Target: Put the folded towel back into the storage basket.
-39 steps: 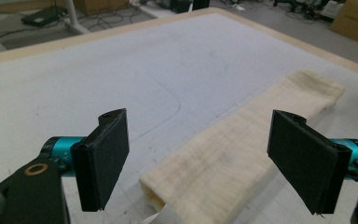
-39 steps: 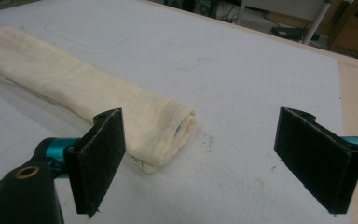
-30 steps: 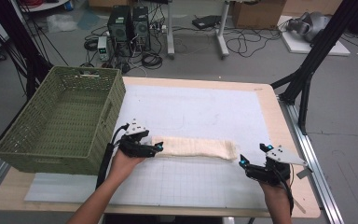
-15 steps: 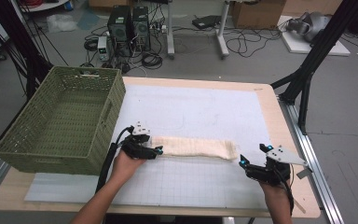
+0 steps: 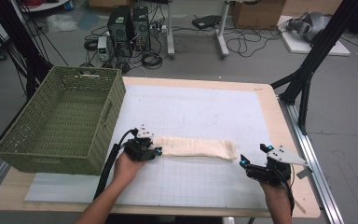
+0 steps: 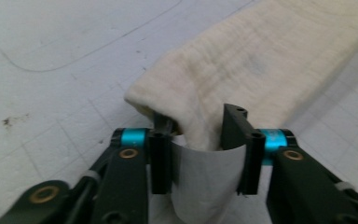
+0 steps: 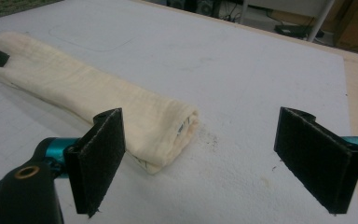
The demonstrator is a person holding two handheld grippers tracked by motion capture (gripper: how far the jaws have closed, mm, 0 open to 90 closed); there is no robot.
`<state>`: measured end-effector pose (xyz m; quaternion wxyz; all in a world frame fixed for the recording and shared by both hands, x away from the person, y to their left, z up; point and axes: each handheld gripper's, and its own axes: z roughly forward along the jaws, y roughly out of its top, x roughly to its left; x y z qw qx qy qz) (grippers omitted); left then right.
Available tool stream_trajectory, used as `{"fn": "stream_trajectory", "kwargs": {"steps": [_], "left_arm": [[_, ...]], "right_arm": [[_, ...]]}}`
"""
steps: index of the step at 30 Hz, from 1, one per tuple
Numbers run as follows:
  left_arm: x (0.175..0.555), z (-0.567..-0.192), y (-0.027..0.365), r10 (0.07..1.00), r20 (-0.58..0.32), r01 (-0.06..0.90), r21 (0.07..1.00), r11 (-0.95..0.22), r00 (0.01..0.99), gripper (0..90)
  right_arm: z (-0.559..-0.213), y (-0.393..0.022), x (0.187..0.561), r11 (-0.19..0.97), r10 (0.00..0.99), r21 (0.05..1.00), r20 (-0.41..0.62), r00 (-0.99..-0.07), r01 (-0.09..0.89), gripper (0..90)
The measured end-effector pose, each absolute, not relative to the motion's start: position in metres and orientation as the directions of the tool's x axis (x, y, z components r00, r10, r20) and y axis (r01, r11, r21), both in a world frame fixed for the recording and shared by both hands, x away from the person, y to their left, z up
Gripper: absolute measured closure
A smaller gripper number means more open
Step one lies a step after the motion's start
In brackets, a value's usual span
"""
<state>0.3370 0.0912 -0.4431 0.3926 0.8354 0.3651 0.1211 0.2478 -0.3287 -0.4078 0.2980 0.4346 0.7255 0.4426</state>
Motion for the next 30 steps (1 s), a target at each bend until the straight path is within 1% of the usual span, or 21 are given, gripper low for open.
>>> {"fn": "stream_trajectory", "kwargs": {"steps": [2,6,10,17,22,28,30], "left_arm": [[0.337,-0.443,0.091,0.693,-0.096,0.512,0.746,-0.425,0.715,77.5],[0.337,-0.443,0.091,0.688,-0.103,0.512,0.748,-0.422,0.718,79.6],[0.337,-0.442,0.092,0.689,-0.11,0.51,0.757,-0.409,0.716,80.5],[0.335,-0.434,0.097,0.679,-0.145,0.492,0.796,-0.351,0.719,80.6],[0.332,-0.428,0.1,0.671,-0.151,0.478,0.813,-0.333,0.726,80.5],[0.331,-0.427,0.101,0.661,-0.155,0.464,0.825,-0.322,0.734,80.4],[0.331,-0.427,0.101,0.661,-0.163,0.466,0.828,-0.312,0.732,80.4]], "right_arm": [[-0.408,-0.329,0.247,0.226,0.895,0.9,-0.042,-0.443,0.372,15.0],[-0.408,-0.328,0.249,0.231,0.893,0.903,-0.049,-0.447,0.363,15.0],[-0.41,-0.329,0.25,0.229,0.894,0.9,-0.043,-0.447,0.371,15.0],[-0.412,-0.33,0.253,0.22,0.897,0.899,-0.033,-0.442,0.38,15.0],[-0.415,-0.33,0.258,0.182,0.903,0.898,0.009,-0.43,0.401,15.0],[-0.419,-0.324,0.266,0.203,0.89,0.891,0.006,-0.457,0.407,14.9],[-0.425,-0.318,0.275,0.211,0.89,0.873,0.013,-0.455,0.439,15.0]]}}
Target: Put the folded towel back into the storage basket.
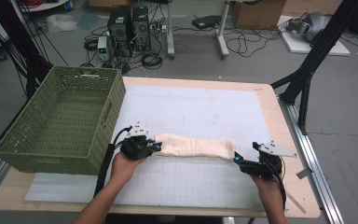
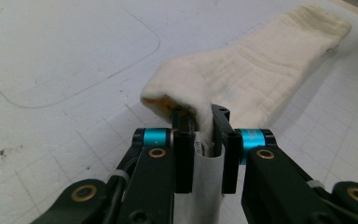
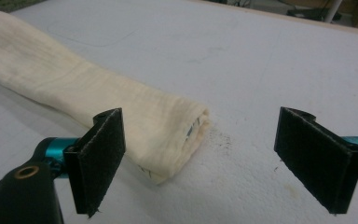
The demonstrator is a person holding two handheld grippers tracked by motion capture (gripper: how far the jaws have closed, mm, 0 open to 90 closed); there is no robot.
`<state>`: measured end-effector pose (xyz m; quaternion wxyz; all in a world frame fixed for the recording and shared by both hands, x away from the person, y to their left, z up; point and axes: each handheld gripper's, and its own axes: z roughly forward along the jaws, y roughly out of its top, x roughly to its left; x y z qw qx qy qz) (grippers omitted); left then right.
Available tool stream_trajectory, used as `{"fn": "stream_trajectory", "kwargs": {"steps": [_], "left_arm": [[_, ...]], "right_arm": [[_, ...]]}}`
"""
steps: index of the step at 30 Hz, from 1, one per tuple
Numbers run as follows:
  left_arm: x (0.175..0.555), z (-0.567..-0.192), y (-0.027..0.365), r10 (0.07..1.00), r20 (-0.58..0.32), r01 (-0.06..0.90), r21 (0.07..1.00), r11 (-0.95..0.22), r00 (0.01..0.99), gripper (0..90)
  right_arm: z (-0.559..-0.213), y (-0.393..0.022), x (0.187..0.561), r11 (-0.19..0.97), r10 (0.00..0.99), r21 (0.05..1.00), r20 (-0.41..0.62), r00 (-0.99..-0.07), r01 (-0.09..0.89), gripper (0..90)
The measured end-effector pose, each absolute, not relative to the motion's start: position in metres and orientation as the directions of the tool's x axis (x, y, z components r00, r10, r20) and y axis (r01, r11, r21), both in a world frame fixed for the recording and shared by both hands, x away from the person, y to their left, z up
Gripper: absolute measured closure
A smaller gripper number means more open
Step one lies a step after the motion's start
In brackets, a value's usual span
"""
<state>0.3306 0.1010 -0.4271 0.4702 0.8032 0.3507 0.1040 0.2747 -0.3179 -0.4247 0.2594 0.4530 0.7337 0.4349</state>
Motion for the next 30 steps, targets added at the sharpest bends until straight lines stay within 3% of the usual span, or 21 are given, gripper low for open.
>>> {"fn": "stream_trajectory", "kwargs": {"steps": [13,22,30], "left_arm": [[0.324,-0.427,0.106,0.652,-0.166,0.444,0.849,-0.287,0.74,80.2],[0.323,-0.427,0.107,0.652,-0.155,0.436,0.85,-0.294,0.742,80.1],[0.318,-0.428,0.109,0.643,-0.131,0.417,0.853,-0.315,0.754,80.2]], "right_arm": [[-0.441,-0.3,0.298,0.228,0.89,0.827,0.036,-0.454,0.515,16.2],[-0.451,-0.295,0.305,0.27,0.878,0.765,0.054,-0.476,0.585,37.4],[-0.451,-0.296,0.302,0.221,0.86,0.76,0.143,-0.489,0.611,63.6]]}}
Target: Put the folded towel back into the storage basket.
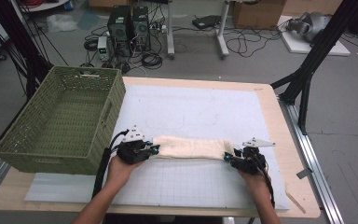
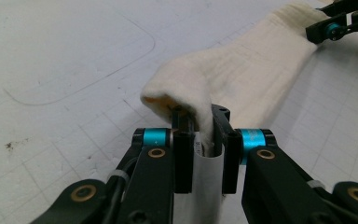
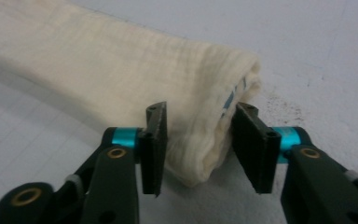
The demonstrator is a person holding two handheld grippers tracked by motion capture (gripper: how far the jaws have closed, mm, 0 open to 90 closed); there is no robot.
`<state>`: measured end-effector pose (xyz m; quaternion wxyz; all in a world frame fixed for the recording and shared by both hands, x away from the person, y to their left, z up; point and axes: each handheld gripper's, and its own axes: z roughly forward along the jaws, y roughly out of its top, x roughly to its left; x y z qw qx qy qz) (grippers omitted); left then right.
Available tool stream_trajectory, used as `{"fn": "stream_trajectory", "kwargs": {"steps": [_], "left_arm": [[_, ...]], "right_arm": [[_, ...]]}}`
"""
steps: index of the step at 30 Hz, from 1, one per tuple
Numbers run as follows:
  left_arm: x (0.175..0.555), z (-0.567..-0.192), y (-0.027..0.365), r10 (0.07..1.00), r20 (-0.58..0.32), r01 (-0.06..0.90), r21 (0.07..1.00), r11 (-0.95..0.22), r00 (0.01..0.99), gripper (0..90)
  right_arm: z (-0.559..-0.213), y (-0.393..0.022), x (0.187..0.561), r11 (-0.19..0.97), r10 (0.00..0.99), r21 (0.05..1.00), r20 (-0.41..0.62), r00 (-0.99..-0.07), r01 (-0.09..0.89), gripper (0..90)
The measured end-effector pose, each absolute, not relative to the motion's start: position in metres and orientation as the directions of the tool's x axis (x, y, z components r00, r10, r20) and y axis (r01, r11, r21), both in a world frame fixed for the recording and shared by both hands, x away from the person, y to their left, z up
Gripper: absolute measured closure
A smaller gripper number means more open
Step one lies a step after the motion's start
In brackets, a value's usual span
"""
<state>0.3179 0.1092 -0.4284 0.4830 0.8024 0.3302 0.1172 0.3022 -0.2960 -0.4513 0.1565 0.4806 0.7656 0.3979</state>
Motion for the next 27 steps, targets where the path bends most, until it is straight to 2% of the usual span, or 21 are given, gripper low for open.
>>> {"fn": "stream_trajectory", "kwargs": {"steps": [1,2,5,8,12,27], "left_arm": [[0.317,-0.428,0.109,0.644,-0.131,0.415,0.854,-0.313,0.754,80.2],[0.317,-0.428,0.11,0.643,-0.129,0.413,0.856,-0.313,0.755,80.2],[0.315,-0.428,0.111,0.643,-0.125,0.409,0.857,-0.314,0.755,80.3],[0.313,-0.43,0.113,0.642,-0.124,0.409,0.857,-0.315,0.756,80.3],[0.306,-0.426,0.114,0.638,-0.1,0.376,0.871,-0.315,0.764,80.3],[0.284,-0.402,0.127,0.61,-0.086,0.288,0.927,-0.24,0.787,80.4]], "right_arm": [[-0.451,-0.296,0.302,0.221,0.86,0.76,0.143,-0.489,0.611,63.6],[-0.451,-0.296,0.302,0.204,0.848,0.751,0.185,-0.496,0.628,75.9],[-0.45,-0.295,0.301,0.199,0.841,0.746,0.204,-0.502,0.636,78.8],[-0.45,-0.296,0.301,0.206,0.834,0.75,0.202,-0.514,0.628,79.1],[-0.446,-0.296,0.298,0.255,0.809,0.783,0.149,-0.569,0.567,79.6],[-0.418,-0.3,0.29,0.243,0.785,0.895,0.044,-0.618,0.373,80.8]]}}
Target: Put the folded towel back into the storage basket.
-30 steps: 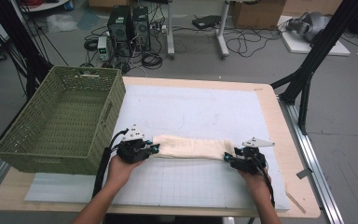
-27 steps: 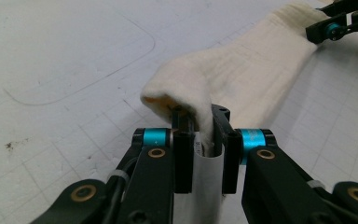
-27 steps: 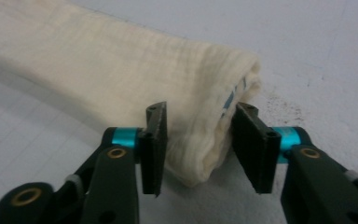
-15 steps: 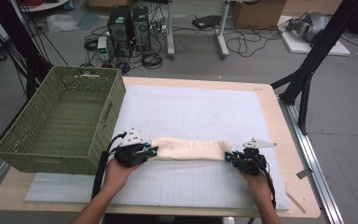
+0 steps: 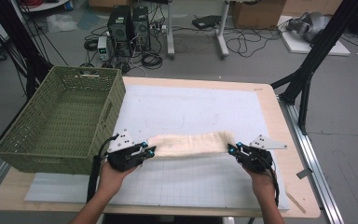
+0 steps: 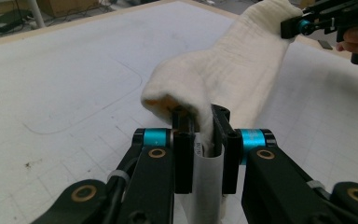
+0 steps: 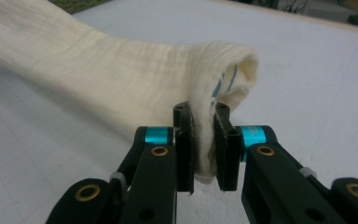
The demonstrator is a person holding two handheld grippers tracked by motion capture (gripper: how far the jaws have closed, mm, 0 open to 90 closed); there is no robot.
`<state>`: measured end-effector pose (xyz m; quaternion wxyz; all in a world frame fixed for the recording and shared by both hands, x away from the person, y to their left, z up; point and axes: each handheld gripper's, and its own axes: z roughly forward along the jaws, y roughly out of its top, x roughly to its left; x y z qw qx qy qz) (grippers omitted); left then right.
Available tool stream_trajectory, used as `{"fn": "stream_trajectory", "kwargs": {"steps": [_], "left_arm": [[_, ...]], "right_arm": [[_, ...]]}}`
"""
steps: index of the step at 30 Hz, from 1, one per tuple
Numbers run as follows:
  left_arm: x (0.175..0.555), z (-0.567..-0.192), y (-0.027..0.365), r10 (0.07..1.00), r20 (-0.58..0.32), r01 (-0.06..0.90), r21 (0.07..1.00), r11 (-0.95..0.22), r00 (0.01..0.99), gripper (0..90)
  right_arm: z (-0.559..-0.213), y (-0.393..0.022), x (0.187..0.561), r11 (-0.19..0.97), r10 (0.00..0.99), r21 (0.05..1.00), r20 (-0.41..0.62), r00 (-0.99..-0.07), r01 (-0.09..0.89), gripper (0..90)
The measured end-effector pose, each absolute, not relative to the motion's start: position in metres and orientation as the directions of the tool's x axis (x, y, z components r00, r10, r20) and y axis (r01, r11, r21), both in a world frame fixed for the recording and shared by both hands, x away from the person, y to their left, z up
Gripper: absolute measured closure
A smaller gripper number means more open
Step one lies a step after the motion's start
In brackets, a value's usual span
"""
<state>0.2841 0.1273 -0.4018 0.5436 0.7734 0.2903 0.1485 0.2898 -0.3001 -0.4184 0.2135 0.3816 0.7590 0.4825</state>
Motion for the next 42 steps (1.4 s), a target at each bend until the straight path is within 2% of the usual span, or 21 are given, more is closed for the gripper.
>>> {"fn": "stream_trajectory", "kwargs": {"steps": [13,19,30,42], "left_arm": [[0.272,-0.37,0.146,0.624,-0.044,0.209,0.958,-0.194,0.78,80.6],[0.267,-0.361,0.161,0.652,-0.04,0.196,0.966,-0.168,0.758,80.6],[0.263,-0.346,0.191,0.705,-0.051,0.171,0.98,-0.1,0.708,80.6],[0.26,-0.331,0.221,0.75,-0.064,0.145,0.989,-0.042,0.658,80.7]], "right_arm": [[-0.396,-0.282,0.3,0.239,0.768,0.928,-0.001,-0.641,0.286,81.4],[-0.374,-0.267,0.316,0.232,0.755,0.946,-0.03,-0.655,0.225,81.4],[-0.34,-0.23,0.347,0.26,0.718,0.952,-0.078,-0.692,0.162,81.6],[-0.299,-0.172,0.393,0.3,0.695,0.948,-0.139,-0.706,0.108,81.8]]}}
